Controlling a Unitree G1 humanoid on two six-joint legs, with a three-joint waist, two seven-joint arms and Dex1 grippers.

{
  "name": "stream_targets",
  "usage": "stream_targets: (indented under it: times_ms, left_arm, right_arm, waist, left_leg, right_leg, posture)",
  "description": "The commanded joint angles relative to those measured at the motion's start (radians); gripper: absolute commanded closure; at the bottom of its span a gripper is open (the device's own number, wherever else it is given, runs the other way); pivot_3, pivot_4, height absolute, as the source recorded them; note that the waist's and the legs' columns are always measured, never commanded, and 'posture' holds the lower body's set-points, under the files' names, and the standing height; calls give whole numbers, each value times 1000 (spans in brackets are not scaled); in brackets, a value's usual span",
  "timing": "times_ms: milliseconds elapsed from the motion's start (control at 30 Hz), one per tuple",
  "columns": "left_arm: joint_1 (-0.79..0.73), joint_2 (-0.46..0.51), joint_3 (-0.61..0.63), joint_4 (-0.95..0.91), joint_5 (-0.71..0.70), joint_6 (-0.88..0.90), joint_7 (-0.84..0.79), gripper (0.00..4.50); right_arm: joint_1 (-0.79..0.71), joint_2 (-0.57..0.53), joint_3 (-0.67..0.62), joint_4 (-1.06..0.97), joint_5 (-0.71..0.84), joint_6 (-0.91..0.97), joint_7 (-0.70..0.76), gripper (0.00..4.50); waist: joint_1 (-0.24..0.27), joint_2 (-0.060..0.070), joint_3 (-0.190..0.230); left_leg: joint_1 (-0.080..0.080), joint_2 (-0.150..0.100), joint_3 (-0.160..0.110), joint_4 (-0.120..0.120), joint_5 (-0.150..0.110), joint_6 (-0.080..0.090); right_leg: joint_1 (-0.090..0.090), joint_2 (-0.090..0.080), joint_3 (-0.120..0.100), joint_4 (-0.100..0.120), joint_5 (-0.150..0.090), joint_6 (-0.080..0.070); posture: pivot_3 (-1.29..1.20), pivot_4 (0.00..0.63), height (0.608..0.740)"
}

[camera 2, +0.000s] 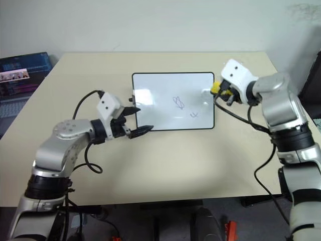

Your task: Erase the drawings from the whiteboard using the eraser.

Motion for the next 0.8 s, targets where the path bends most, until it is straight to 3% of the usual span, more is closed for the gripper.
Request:
stream_targets:
  times_ms: [33, 800]
  left_arm:
    - [-20, 23, 17, -15, -1, -17, -9, 0]
    - [9, 58, 34, -36, -7, -5, -12, 0]
  right_arm:
    - [-1, -13, -3, -74, 7, -5, 19, 3538]
    - [90, -52, 17, -108, 3, -10, 33, 3538]
  waist:
    - [-1, 0, 0]
    - [4, 0, 0]
  left_leg:
    - [0, 0, 0, 0, 0, 0]
    - [0, 0, 0, 0, 0, 0]
  right_leg:
    - [0, 0, 0, 0, 0, 0]
    - [0, 0, 0, 0, 0, 0]
  posture:
    - [0, 150, 740]
    - [0, 150, 740]
